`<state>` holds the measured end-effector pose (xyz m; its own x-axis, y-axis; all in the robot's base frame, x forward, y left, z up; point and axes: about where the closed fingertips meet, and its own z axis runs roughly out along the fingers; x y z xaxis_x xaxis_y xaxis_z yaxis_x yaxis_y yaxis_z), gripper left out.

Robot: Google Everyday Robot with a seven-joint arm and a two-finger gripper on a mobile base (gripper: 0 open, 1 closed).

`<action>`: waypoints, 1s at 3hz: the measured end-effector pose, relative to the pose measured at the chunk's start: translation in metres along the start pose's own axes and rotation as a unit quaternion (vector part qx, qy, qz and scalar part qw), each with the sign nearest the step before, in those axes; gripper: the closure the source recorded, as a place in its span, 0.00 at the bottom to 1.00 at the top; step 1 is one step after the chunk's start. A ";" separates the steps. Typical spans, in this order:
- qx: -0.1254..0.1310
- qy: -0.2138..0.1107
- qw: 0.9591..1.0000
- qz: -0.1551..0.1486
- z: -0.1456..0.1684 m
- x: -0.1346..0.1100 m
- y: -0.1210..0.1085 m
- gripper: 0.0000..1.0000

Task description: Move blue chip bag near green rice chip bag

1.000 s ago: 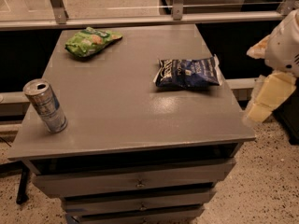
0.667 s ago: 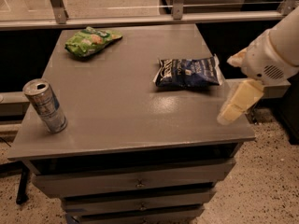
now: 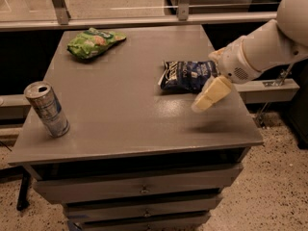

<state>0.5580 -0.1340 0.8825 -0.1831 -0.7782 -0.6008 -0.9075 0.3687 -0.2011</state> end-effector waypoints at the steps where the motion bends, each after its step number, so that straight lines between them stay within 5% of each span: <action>1: 0.017 -0.028 0.999 -0.013 0.025 -0.012 -0.015 0.00; 3: 0.041 -0.040 0.998 -0.030 0.058 -0.018 -0.037 0.41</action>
Offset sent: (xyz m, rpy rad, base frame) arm 0.0702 0.0327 -0.0356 0.0386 -0.1447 0.0127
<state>0.6171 -0.1045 0.8558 -0.0950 -0.7580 -0.6453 -0.8816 0.3651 -0.2991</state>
